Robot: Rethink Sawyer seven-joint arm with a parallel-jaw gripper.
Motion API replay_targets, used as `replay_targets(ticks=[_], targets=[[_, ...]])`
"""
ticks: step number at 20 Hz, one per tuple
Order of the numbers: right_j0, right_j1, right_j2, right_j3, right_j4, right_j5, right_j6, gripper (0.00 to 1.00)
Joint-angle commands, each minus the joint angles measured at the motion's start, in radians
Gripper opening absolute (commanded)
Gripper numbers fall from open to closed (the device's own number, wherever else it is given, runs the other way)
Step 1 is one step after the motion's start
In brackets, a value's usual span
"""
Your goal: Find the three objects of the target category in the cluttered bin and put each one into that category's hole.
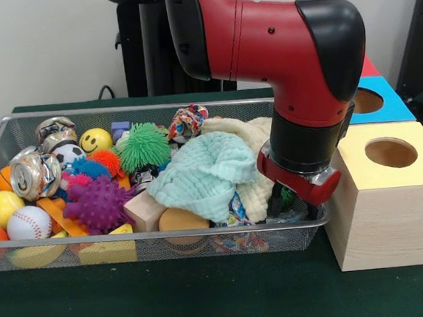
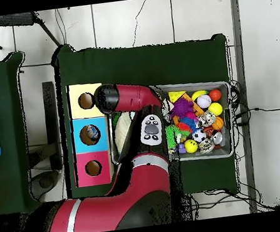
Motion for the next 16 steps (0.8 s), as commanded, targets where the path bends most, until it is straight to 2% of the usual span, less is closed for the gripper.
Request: replay_targets(ticks=[1, 16], targets=[[-0.037, 0.06, 0.06, -0.058, 0.012, -0.124, 0.108, 1.0], [-0.036, 0.055, 0.06, -0.059, -0.001, -0.09, 0.085, 1.0]])
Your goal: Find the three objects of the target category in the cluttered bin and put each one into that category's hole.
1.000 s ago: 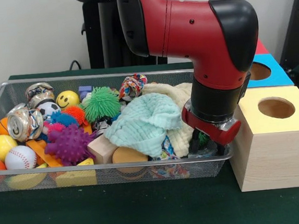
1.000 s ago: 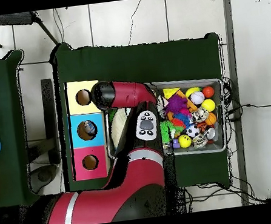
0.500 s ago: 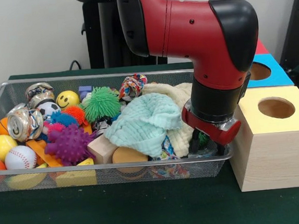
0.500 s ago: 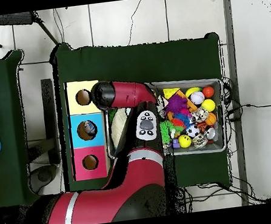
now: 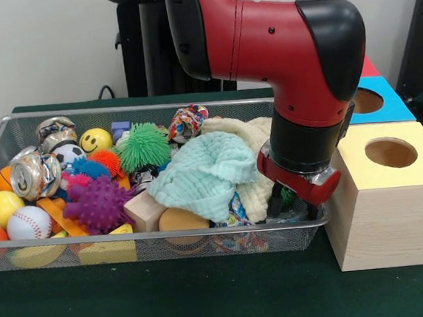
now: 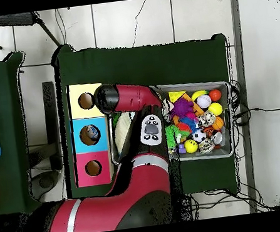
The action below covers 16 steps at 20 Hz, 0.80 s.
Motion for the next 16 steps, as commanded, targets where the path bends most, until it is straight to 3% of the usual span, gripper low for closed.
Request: replay_targets(ticks=[1, 3, 4, 7, 16], targets=[[-0.036, 0.055, 0.061, -0.058, 0.001, -0.09, 0.085, 1.0], [-0.037, 0.054, 0.063, -0.058, 0.0, -0.082, 0.079, 1.0], [-0.033, 0.055, 0.059, -0.052, 0.012, -0.093, 0.105, 0.0], [-0.038, 0.053, 0.06, -0.064, -0.009, -0.06, 0.063, 0.0], [-0.033, 0.056, 0.052, -0.069, -0.004, -0.059, 0.08, 0.0]])
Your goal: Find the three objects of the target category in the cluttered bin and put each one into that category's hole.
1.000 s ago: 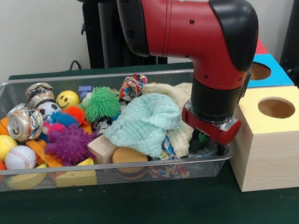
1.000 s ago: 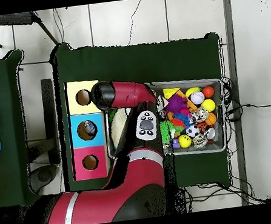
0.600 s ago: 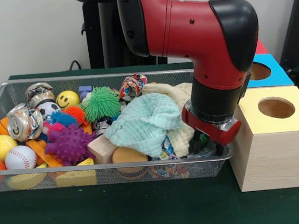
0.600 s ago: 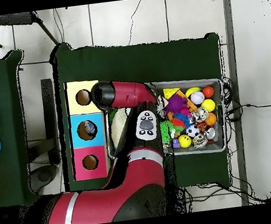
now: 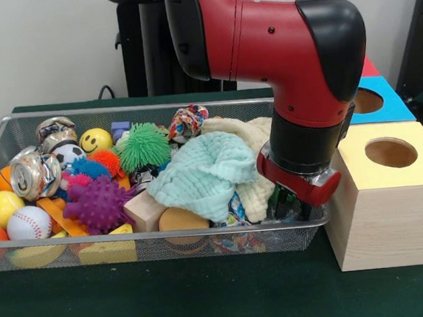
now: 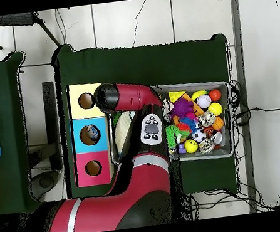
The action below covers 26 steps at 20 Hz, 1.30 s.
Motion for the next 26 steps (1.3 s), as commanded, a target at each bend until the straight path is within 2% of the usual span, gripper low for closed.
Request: replay_targets(ticks=[1, 5, 11, 12, 15, 26], targets=[[-0.031, 0.053, 0.053, -0.057, -0.003, -0.061, 0.082, 0.0], [-0.032, 0.045, 0.056, -0.049, -0.001, -0.059, 0.083, 0.0], [-0.038, -0.009, 0.059, -0.016, 0.003, -0.006, 0.068, 0.0], [-0.04, -0.031, 0.065, 0.046, 0.002, -0.04, 0.072, 0.0], [-0.041, -0.07, 0.066, 0.08, 0.002, -0.019, 0.063, 0.0], [-0.044, -0.139, 0.06, 0.098, 0.004, 0.075, 0.049, 0.0]])
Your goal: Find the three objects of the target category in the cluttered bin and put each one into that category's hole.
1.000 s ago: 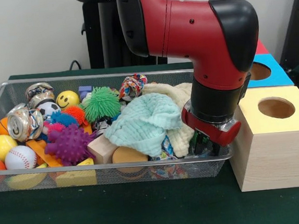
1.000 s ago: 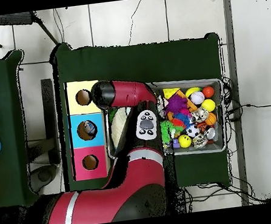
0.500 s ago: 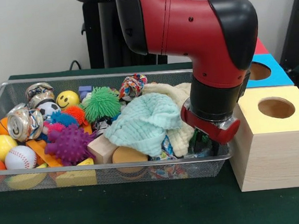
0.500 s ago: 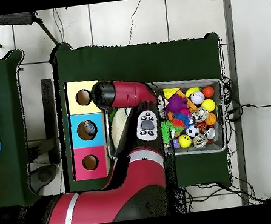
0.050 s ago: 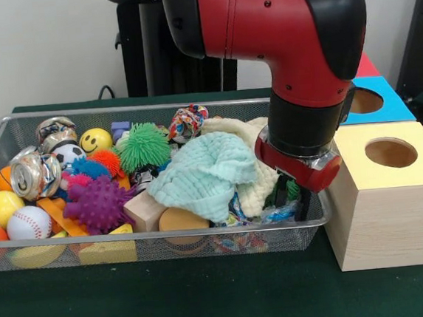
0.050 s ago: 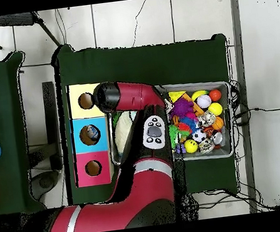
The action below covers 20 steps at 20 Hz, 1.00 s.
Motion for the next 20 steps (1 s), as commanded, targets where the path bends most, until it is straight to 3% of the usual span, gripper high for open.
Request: replay_targets(ticks=[1, 20], targets=[[-0.038, -0.077, 0.061, 0.067, 0.005, 0.057, 0.05, 0.0], [-0.032, -0.146, 0.061, 0.115, -0.001, 0.107, 0.047, 0.0]])
